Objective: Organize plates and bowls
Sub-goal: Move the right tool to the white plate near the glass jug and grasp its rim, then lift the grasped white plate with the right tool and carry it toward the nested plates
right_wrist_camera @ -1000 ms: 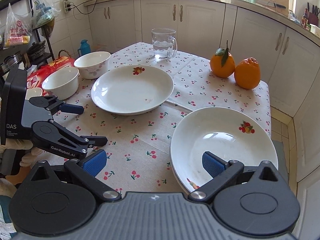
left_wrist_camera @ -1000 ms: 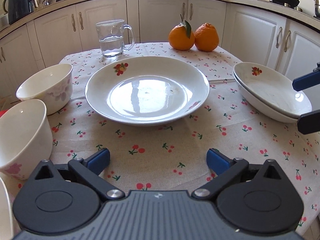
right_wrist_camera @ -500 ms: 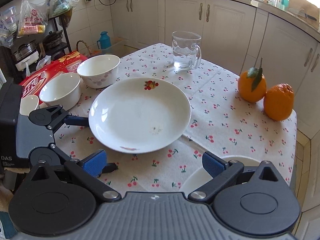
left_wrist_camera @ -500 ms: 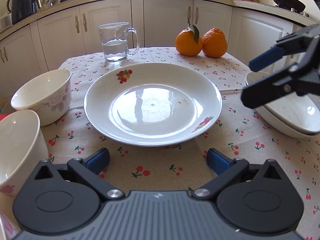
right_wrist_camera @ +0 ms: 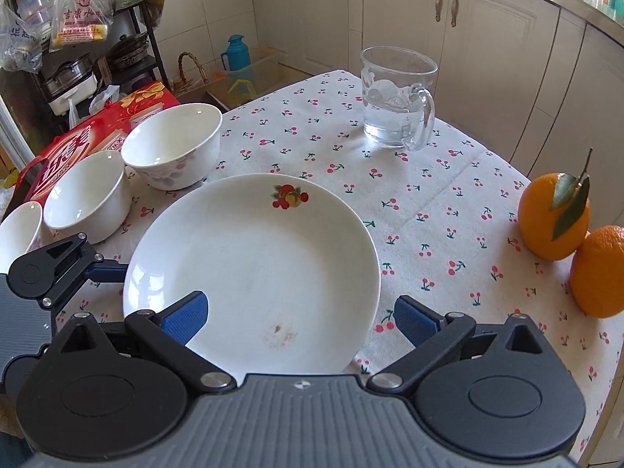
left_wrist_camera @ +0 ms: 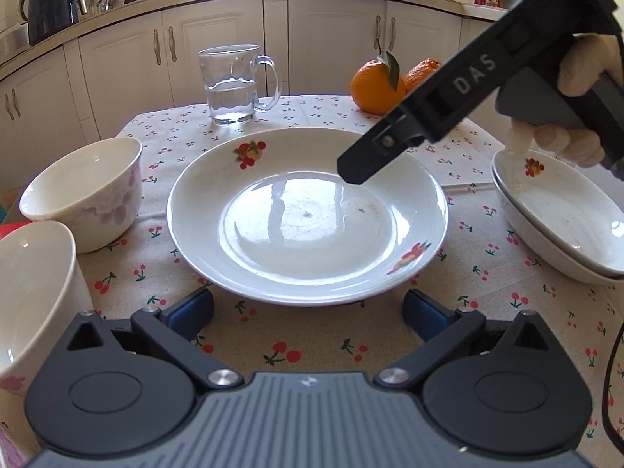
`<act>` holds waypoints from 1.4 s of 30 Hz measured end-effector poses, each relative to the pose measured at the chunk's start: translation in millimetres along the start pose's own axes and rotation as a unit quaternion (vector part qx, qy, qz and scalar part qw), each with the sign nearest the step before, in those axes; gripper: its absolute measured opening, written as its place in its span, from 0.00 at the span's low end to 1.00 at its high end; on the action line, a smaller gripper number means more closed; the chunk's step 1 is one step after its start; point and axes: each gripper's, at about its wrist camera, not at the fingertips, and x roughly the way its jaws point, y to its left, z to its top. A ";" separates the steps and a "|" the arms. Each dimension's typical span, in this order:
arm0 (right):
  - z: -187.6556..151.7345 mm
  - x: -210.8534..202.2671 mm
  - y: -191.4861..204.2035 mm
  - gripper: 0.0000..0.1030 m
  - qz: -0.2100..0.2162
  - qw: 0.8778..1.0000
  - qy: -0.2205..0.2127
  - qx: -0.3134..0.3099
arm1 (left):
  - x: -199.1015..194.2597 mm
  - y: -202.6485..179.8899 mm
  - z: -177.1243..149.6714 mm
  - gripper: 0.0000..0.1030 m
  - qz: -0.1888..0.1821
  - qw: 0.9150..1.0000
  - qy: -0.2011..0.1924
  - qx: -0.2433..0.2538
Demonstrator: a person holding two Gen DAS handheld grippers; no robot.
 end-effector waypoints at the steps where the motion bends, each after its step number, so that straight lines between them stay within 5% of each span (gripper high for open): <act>1: 2.8 4.5 -2.7 1.00 0.003 1.000 0.003 0.000 | 0.6 0.3 0.5 1.00 -0.001 1.000 0.000 0.001; 11: 23.2 45.2 -27.8 0.99 0.058 0.998 0.014 0.018 | 4.0 4.6 2.6 0.98 -0.015 1.000 -0.007 0.007; 28: 36.7 63.2 -40.5 0.74 0.107 0.994 0.027 0.010 | -0.6 6.9 2.7 0.84 -0.022 1.000 -0.013 0.014; 42: 42.5 64.9 -45.7 0.74 0.132 0.990 0.036 0.024 | -3.1 9.3 2.9 0.83 -0.025 0.999 -0.005 0.023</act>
